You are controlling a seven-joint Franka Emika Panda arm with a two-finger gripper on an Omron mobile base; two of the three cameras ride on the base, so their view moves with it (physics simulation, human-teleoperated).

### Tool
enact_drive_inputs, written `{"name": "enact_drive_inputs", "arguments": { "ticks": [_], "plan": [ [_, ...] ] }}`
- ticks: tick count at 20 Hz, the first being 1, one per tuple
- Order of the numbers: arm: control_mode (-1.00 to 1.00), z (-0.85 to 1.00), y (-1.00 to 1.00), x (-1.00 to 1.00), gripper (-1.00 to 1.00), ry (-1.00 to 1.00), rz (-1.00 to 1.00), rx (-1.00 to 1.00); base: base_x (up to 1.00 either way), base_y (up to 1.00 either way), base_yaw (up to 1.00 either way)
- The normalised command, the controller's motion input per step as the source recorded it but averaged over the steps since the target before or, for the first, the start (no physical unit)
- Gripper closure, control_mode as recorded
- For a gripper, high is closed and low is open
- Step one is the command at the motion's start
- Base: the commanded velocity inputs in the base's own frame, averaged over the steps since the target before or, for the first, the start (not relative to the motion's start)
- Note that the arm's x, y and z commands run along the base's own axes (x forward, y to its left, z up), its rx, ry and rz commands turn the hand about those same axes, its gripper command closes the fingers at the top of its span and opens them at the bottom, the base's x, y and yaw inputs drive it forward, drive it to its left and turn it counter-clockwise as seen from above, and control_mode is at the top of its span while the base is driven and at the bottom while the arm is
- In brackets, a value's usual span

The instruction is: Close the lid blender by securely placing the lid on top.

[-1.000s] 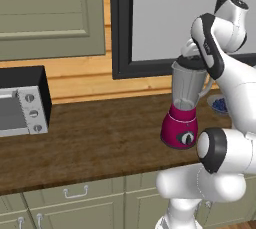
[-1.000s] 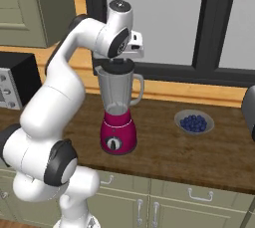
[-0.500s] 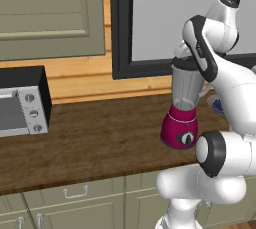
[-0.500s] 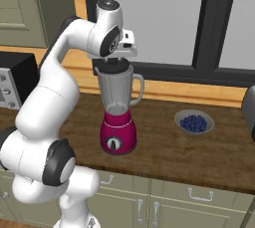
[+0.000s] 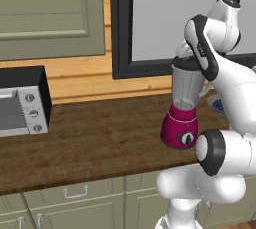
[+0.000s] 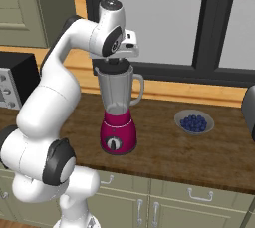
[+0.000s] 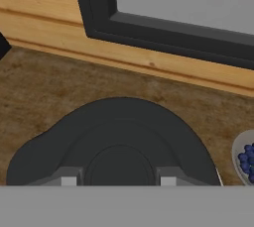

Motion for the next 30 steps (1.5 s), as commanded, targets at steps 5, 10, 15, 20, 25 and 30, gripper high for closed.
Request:
{"name": "enact_drive_inputs", "arguments": {
  "ticks": [5,10,15,20,25,30],
  "plan": [
    [-1.0,0.0,-0.11,-0.01,1.0,0.03,0.0,0.0,0.0,0.0,0.0],
    [-1.0,0.0,-0.07,-0.1,1.0,0.05,0.0,0.0,0.0,0.0,0.0],
    [-1.0,0.0,-0.09,-0.13,1.0,0.05,-0.02,0.0,0.0,0.0,0.0],
    [-1.0,0.0,-0.06,-0.02,1.0,0.06,-0.02,-0.01,0.0,0.0,0.0],
    [-1.0,-0.02,-0.07,-0.12,1.0,0.08,-0.02,-0.03,0.0,0.0,0.0],
    [-1.0,-0.2,-0.09,-0.23,1.0,0.08,0.0,-0.07,0.0,0.0,0.0]
  ]
}}
